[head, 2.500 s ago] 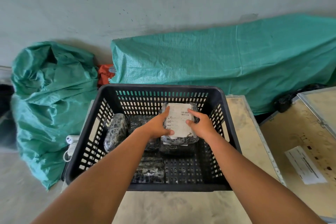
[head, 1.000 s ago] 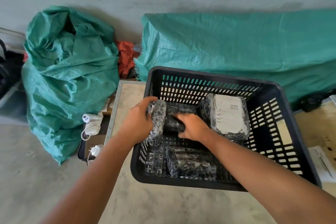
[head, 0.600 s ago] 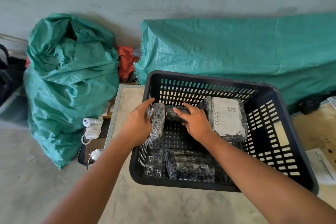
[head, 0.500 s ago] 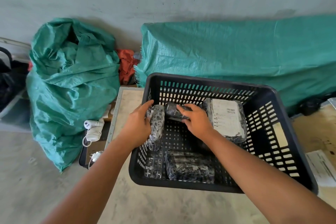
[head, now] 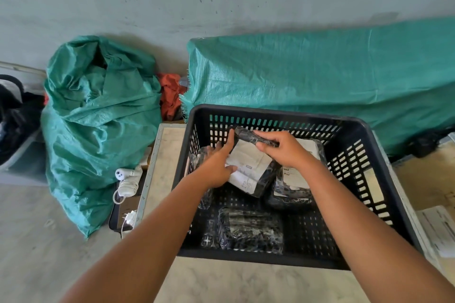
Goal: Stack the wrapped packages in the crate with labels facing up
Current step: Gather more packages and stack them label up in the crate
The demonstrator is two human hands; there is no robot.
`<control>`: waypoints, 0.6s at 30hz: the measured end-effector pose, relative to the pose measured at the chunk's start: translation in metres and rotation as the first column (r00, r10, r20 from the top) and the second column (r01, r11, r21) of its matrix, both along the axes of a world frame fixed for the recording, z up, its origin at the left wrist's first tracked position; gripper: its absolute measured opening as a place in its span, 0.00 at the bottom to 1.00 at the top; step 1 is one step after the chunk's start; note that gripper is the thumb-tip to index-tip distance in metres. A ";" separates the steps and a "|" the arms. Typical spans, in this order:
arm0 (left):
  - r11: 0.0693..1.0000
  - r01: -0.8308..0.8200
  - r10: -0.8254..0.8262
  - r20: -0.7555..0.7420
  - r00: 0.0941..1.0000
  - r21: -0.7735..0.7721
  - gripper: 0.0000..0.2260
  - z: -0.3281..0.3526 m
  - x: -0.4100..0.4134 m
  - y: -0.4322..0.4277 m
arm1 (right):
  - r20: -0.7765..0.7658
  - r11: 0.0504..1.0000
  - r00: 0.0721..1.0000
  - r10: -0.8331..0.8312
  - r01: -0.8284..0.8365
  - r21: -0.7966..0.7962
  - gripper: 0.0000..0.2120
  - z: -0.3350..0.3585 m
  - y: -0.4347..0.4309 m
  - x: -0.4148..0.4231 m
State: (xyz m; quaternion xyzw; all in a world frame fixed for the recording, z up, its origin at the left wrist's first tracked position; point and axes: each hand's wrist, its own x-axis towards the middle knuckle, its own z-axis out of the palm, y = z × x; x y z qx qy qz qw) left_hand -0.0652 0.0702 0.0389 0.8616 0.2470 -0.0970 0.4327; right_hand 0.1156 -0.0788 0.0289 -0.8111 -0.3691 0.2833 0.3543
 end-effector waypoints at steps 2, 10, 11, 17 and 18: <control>0.996 -0.020 0.028 0.091 0.995 -0.088 0.47 0.002 0.007 -0.004 | -0.065 1.000 0.997 0.030 -0.030 -0.003 0.22 0.004 0.000 0.010; 0.989 0.015 0.004 0.129 0.992 -0.145 0.43 -0.017 0.014 0.008 | -0.149 0.996 0.986 0.069 -0.077 -0.047 0.19 0.006 0.007 0.019; 0.986 0.016 0.006 0.129 0.992 -0.167 0.43 -0.020 0.015 0.010 | -0.107 0.999 0.993 0.047 -0.050 -0.019 0.19 0.004 0.007 0.014; 0.971 -0.001 0.027 0.106 0.994 -0.238 0.42 -0.027 0.018 0.020 | 0.263 0.998 0.965 0.010 -0.026 0.057 0.24 -0.012 0.002 -0.022; 0.970 -0.008 0.034 0.104 0.994 -0.243 0.42 -0.027 0.019 0.021 | 0.293 0.998 0.956 -0.009 -0.010 0.064 0.25 -0.015 0.000 -0.028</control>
